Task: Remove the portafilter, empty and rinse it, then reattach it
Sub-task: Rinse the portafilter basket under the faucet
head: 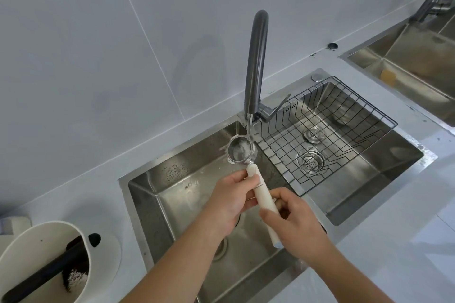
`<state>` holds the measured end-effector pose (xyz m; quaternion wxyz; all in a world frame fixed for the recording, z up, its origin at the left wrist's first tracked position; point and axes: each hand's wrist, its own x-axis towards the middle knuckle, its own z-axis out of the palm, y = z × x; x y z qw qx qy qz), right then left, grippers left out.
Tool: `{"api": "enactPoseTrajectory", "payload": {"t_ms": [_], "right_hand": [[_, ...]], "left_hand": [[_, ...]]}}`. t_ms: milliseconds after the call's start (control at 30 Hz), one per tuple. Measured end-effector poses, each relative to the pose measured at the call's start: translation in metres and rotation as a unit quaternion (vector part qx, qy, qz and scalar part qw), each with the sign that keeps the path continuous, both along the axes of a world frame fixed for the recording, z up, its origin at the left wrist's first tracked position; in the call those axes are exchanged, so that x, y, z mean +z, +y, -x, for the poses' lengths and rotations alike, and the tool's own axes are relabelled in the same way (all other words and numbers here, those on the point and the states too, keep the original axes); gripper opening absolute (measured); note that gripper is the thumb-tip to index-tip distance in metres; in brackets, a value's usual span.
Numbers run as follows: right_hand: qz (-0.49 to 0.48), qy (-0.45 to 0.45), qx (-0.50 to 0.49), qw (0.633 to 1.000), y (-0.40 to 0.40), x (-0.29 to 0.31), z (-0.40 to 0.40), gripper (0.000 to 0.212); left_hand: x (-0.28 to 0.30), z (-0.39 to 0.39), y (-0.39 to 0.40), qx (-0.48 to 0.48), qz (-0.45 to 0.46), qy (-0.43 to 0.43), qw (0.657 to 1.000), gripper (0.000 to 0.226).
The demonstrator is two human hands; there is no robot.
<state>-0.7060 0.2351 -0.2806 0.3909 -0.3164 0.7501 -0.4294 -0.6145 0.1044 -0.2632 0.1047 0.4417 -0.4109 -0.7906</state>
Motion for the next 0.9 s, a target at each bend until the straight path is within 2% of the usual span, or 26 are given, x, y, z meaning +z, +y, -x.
{"api": "enactPoseTrajectory", "payload": {"t_ms": [100, 167, 267, 400, 467, 633, 800, 900], "right_hand": [[0.009, -0.005, 0.004, 1.000, -0.001, -0.002, 0.003, 0.021], [0.018, -0.039, 0.012, 0.999, -0.003, -0.001, 0.006, 0.023], [0.032, -0.153, 0.036, 0.987, -0.006, 0.001, 0.008, 0.025], [0.045, -0.314, 0.025, 0.948, -0.009, 0.002, 0.006, 0.027], [0.043, -0.344, 0.015, 0.938, -0.009, 0.003, 0.006, 0.026], [0.025, -0.300, -0.003, 0.954, -0.008, 0.013, 0.008, 0.023], [0.002, -0.211, 0.001, 0.978, -0.004, 0.017, 0.011, 0.010], [0.016, -0.194, -0.005, 0.981, 0.000, 0.015, 0.009, 0.018]], "left_hand": [[0.000, 0.002, 0.000, 0.019, 0.004, 0.005, 1.000, 0.016], [-0.001, 0.002, -0.001, 0.031, 0.011, 0.006, 0.999, 0.018], [-0.002, 0.000, -0.003, 0.042, 0.026, 0.001, 0.999, 0.026], [-0.004, -0.002, -0.005, 0.052, 0.045, -0.012, 0.998, 0.028], [-0.005, -0.001, -0.005, 0.052, 0.048, -0.019, 0.997, 0.026], [-0.006, 0.001, -0.005, 0.043, 0.021, -0.042, 0.998, 0.013], [-0.006, 0.003, 0.000, 0.026, -0.001, -0.045, 0.999, 0.015], [-0.004, 0.004, 0.003, 0.018, -0.007, -0.034, 0.999, 0.016]]}}
